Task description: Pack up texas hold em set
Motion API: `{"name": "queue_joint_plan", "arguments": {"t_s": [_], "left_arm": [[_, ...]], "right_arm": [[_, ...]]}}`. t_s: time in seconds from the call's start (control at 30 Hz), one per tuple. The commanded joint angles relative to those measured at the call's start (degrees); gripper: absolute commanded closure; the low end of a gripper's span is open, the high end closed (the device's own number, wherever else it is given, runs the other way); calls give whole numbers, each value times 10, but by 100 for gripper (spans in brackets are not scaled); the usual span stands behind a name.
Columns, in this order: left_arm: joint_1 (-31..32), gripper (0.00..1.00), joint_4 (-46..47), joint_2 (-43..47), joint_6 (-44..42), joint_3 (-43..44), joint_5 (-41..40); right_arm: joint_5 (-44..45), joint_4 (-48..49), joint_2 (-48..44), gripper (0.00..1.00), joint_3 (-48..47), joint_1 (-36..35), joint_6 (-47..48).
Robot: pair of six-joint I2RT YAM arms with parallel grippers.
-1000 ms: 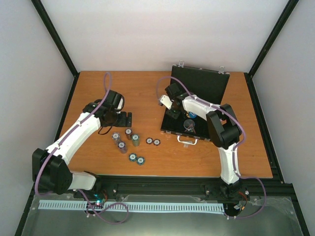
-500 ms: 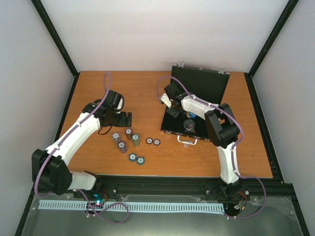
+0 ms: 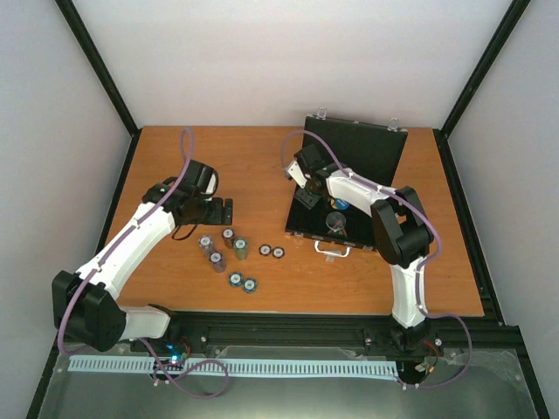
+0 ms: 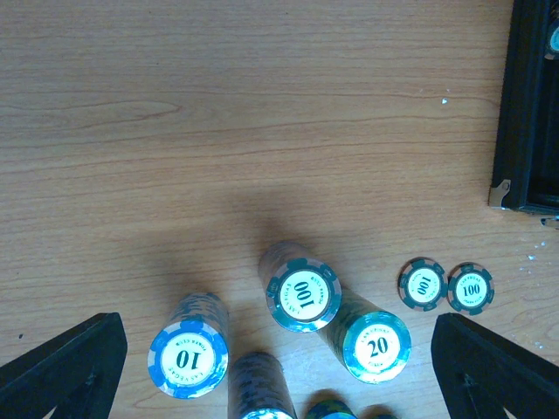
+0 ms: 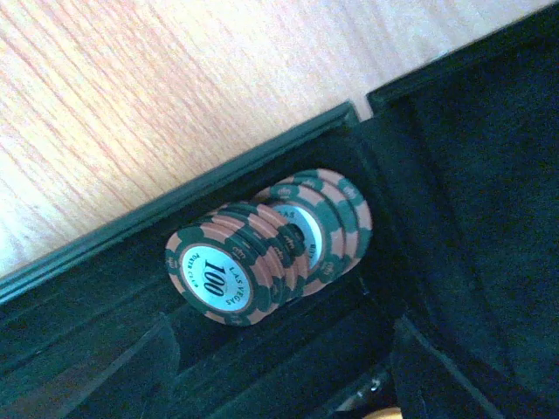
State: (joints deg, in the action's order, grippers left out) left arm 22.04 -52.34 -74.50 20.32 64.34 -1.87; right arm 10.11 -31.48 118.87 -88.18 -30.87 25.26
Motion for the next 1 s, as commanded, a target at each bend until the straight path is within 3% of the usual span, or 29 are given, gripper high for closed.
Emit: {"name": "queue_joint_plan", "arguments": {"t_s": [0.0, 0.3, 0.73, 0.97], "left_arm": [[2, 2, 0, 17, 2, 5, 1], [2, 2, 1, 34, 0, -6, 0], [2, 2, 2, 38, -4, -18, -1], [1, 2, 1, 36, -4, -18, -5]], "right_arm": [[-30, 11, -55, 30, 5, 2, -11], [-69, -30, -71, 23, -17, 14, -51], [-99, -39, -38, 23, -7, 13, -73], [-59, -22, -18, 24, 15, -4, -73]]}}
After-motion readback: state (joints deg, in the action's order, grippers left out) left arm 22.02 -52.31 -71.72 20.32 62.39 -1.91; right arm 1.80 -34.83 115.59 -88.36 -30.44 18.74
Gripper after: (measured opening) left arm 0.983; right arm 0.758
